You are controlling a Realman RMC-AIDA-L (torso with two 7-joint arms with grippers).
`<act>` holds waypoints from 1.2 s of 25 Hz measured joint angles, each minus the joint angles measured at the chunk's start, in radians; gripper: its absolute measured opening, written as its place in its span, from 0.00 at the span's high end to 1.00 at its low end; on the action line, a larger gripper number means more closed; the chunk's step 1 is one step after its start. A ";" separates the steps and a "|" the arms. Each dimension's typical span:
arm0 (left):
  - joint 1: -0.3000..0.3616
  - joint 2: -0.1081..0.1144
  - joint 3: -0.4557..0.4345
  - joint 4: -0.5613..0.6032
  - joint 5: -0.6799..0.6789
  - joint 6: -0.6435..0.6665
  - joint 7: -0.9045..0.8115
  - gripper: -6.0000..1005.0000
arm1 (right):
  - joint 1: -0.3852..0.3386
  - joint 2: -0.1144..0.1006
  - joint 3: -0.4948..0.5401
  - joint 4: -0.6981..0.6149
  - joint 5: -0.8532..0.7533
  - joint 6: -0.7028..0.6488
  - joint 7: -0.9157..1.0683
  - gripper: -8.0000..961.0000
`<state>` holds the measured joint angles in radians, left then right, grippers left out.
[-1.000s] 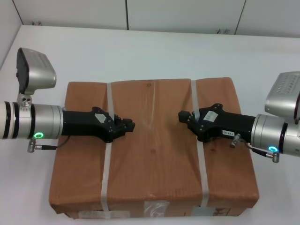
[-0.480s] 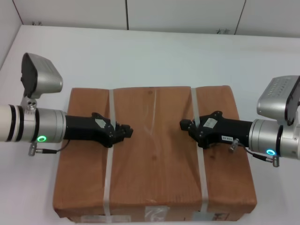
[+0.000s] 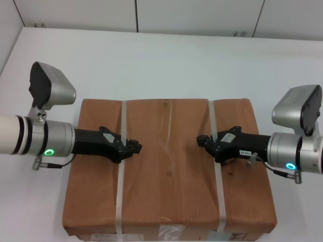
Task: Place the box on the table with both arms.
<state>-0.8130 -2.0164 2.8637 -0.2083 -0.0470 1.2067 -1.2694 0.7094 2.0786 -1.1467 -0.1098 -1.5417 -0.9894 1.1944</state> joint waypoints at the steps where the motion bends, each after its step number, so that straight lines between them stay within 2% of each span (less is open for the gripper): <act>1: 0.000 0.000 0.000 0.000 0.003 -0.005 -0.001 0.90 | 0.003 0.000 -0.003 0.000 0.000 0.007 0.007 0.88; 12: -0.017 -0.012 0.000 0.000 0.061 -0.046 -0.035 0.89 | 0.007 0.000 -0.003 -0.001 0.007 0.057 0.085 0.83; 20: -0.014 -0.012 0.000 -0.001 0.057 -0.061 -0.060 0.85 | 0.007 0.000 -0.002 -0.007 0.008 0.073 0.127 0.60; 24: -0.013 -0.009 0.000 -0.001 0.056 -0.061 -0.064 0.65 | 0.007 0.000 -0.003 -0.008 0.005 0.101 0.141 0.51; 28: -0.009 -0.006 0.000 -0.001 0.056 -0.061 -0.073 0.55 | 0.001 0.000 0.001 -0.009 0.008 0.108 0.142 0.42; 30: -0.007 -0.005 0.000 -0.003 0.058 -0.061 -0.075 0.50 | -0.002 0.000 0.005 -0.010 0.009 0.109 0.141 0.34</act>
<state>-0.8201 -2.0218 2.8640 -0.2109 0.0111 1.1458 -1.3440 0.7069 2.0786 -1.1417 -0.1203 -1.5326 -0.8809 1.3354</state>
